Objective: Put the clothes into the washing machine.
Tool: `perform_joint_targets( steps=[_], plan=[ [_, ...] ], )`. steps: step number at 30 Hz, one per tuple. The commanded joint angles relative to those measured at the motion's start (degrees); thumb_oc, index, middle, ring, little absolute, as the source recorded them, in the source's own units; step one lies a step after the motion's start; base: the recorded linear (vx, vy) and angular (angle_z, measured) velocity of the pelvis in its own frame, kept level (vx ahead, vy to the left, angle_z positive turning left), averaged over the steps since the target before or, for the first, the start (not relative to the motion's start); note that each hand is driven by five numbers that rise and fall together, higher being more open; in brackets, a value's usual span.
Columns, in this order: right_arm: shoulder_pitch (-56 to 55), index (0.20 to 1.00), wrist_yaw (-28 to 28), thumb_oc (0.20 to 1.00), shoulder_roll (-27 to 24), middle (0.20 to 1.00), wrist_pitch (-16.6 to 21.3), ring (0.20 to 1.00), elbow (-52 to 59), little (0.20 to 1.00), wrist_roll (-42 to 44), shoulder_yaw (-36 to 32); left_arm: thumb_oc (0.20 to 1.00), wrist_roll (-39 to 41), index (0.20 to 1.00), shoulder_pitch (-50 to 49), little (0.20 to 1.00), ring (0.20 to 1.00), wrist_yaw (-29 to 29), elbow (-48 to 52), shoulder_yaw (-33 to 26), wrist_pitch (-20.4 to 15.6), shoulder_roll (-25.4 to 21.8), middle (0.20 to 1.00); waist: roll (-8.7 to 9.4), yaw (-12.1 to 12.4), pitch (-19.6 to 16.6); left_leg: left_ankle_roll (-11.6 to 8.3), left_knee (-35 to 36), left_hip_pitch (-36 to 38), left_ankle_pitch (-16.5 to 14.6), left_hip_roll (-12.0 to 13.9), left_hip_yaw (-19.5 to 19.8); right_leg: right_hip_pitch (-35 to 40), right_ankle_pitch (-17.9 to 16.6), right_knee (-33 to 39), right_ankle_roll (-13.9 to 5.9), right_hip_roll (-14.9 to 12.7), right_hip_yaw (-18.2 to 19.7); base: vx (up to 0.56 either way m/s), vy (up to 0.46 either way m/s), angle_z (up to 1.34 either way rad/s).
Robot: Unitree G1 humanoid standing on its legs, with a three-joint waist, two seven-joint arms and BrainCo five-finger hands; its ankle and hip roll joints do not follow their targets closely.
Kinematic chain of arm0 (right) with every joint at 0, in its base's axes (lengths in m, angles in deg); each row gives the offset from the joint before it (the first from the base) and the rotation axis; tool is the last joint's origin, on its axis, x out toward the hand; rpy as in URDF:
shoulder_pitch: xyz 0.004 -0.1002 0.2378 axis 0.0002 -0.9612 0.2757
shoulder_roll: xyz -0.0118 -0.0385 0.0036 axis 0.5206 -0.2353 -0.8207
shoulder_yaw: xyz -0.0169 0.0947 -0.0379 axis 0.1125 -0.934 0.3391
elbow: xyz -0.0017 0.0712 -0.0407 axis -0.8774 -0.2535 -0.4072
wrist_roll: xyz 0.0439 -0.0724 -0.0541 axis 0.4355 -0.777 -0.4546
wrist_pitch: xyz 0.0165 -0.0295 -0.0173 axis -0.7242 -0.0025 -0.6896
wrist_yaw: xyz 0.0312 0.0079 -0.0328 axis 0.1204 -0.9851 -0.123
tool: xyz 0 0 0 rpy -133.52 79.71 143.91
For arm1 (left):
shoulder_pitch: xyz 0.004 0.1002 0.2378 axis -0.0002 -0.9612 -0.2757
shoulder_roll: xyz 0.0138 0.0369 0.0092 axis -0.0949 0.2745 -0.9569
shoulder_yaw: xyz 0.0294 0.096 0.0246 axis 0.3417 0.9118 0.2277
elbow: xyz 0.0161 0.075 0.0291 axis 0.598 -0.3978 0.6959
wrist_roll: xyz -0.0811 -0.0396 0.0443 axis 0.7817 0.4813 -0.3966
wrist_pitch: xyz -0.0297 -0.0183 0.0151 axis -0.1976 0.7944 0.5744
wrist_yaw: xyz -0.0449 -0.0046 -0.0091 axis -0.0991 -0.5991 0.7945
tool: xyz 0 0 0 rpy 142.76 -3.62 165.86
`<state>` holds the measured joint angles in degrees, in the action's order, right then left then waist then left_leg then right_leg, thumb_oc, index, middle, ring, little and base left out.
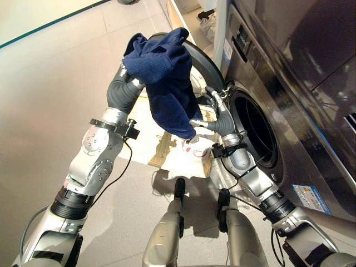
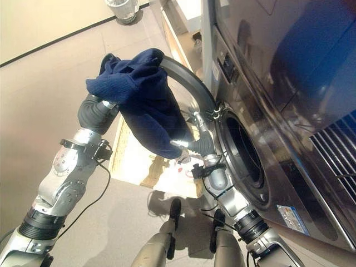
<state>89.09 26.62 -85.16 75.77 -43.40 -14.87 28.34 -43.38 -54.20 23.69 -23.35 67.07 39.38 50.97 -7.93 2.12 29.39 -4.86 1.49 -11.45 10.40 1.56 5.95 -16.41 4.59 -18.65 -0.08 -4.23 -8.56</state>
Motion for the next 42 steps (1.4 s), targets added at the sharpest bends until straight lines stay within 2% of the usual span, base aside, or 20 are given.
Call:
perform_joint_targets(
  steps=[1,4,7,10,11,16,18,20,25,29,35,37,40,42],
  plan=[
    [2.0,1.000,-4.9,1.000,4.7,1.000,6.6,1.000,5.0,1.000,-1.1,-1.1,0.200,0.8,0.200,3.0,0.200,0.200,-1.4,1.3,1.5,-0.7,2.3,0.200,2.22,-1.6,-7.6,1.98,0.3,4.3,-6.1,-5.8,-4.4,8.0,-8.2,17.3,-3.63,-0.8,1.6,0.05,0.039,-0.03],
    [2.0,1.000,-5.3,1.000,4.8,1.000,7.0,1.000,6.3,1.000,-2.1,-1.0,0.200,0.6,0.200,3.3,0.200,0.200,-2.6,0.7,2.0,0.0,2.7,0.200,2.01,-2.0,-8.1,2.04,0.4,4.7,-6.2,-5.9,-4.5,8.2,-8.1,17.4,-3.63,-0.8,1.9,0.05,0.030,-0.02],
    [2.2,1.000,-3.7,1.000,4.1,1.000,5.5,1.000,8.1,1.000,-2.5,0.1,0.200,0.7,0.200,3.3,0.200,0.200,-5.1,0.0,2.2,1.7,2.7,0.200,1.89,-2.1,-8.6,2.11,0.3,4.9,-6.2,-5.9,-4.9,8.4,-8.3,17.7,-3.61,-0.9,2.1,0.03,0.015,-0.04],
    [2.0,1.000,-2.7,1.000,3.2,1.000,4.6,1.000,9.3,1.000,-1.8,0.8,0.200,0.7,0.200,3.1,0.200,0.200,-4.6,-0.8,2.1,3.1,2.5,0.200,2.00,-2.3,-8.6,2.08,0.2,4.7,-6.2,-5.9,-5.1,8.3,-8.3,17.7,-3.65,-0.9,2.1,0.00,-0.001,-0.01],
    [1.8,1.000,-1.3,1.000,2.7,1.000,3.7,1.000,10.2,1.000,-0.9,1.3,0.200,1.6,0.200,2.7,0.200,0.200,-3.2,-1.0,2.4,4.7,2.3,0.200,2.10,-2.3,-8.5,2.14,0.2,4.7,-6.2,-5.9,-5.2,8.2,-8.4,17.8,-3.66,-0.9,2.2,-0.02,-0.012,-0.03],
    [2.4,1.000,4.1,1.000,1.1,1.000,0.8,1.000,9.5,1.000,1.4,3.5,0.200,4.4,0.200,2.4,0.200,0.200,3.1,-1.1,4.8,8.1,1.6,0.200,2.12,-2.5,-8.3,2.19,-0.1,4.5,-6.2,-6.1,-5.4,8.0,-8.6,18.0,-3.72,-0.9,2.3,0.00,-0.002,-0.01],
    [3.2,1.000,7.1,1.000,0.0,1.000,-1.3,1.000,7.0,1.000,3.5,6.1,0.200,6.2,0.200,3.2,0.200,0.200,6.6,-0.7,7.6,9.6,0.8,0.200,2.18,-2.5,-8.2,2.21,-0.2,4.6,-6.2,-6.1,-5.6,8.2,-8.8,18.2,-3.77,-0.9,2.2,0.00,-0.003,-0.02],
    [3.6,1.000,8.1,1.000,-0.2,1.000,-2.0,1.000,5.8,1.000,5.1,7.1,0.200,6.5,0.200,3.8,0.200,0.200,7.7,-0.6,8.7,9.7,0.5,0.200,2.26,-2.5,-8.1,2.21,-0.2,4.5,-6.2,-6.1,-5.7,8.2,-8.9,18.2,-3.77,-1.0,2.1,0.00,0.000,0.00],
    [4.2,1.000,17.6,1.000,-1.6,1.000,-7.3,1.000,0.9,1.000,17.4,12.9,0.200,12.9,0.200,7.2,0.200,0.200,12.1,1.3,14.5,10.4,-2.3,0.200,2.89,-2.1,-7.3,2.21,-0.5,3.8,-6.0,-6.0,-6.2,7.9,-9.2,18.4,-3.78,-1.0,1.4,-0.03,-0.030,0.00],
    [4.9,1.000,18.1,1.000,-1.1,1.000,-8.6,1.000,0.3,1.000,19.6,14.7,0.200,16.4,0.200,8.2,0.200,0.200,13.5,1.9,17.1,10.8,-2.5,0.200,3.20,-2.2,-6.7,2.29,-0.5,3.4,-5.9,-6.0,-6.2,7.6,-9.5,18.4,-3.78,-0.9,1.5,-0.04,-0.020,0.01],
    [7.2,1.000,14.7,1.000,-0.1,1.000,-9.3,1.000,-1.5,1.000,16.0,17.4,0.200,25.0,0.200,8.5,0.200,0.200,17.1,3.0,21.8,12.9,-0.7,0.200,3.40,-2.6,-5.4,2.56,-0.2,2.9,-5.6,-6.1,-6.9,6.7,-10.4,18.9,-3.77,-0.5,1.9,-0.01,-0.003,0.01],
    [7.4,1.000,14.4,1.000,-0.1,1.000,-9.4,1.000,-1.9,1.000,15.6,17.8,0.200,25.6,0.200,8.4,0.200,0.200,17.5,3.1,22.1,13.0,-0.3,0.200,3.41,-2.6,-5.3,2.59,-0.2,2.8,-5.7,-6.1,-7.1,6.6,-10.5,18.9,-3.76,-0.5,1.9,0.00,0.000,0.00],
    [8.3,1.000,15.5,1.000,-0.5,1.000,-12.1,1.000,-3.5,1.000,16.6,19.4,0.200,26.6,0.200,8.0,0.200,0.200,18.7,3.4,23.4,11.7,0.2,0.200,3.53,-2.4,-4.7,2.74,-0.1,2.4,-5.6,-6.1,-7.1,6.3,-10.7,19.1,-3.58,-0.3,2.1,-0.01,-0.003,-0.01],
    [8.7,1.000,19.9,1.000,-0.5,1.000,-15.9,1.000,-5.4,1.000,18.8,20.3,0.200,26.3,0.200,7.9,0.200,0.200,18.5,3.3,23.5,10.7,0.4,0.200,3.65,-2.3,-4.4,2.80,-0.1,2.4,-5.5,-6.1,-6.8,6.2,-10.6,19.0,-3.46,-0.2,2.3,0.00,0.000,0.00]
  ],
)
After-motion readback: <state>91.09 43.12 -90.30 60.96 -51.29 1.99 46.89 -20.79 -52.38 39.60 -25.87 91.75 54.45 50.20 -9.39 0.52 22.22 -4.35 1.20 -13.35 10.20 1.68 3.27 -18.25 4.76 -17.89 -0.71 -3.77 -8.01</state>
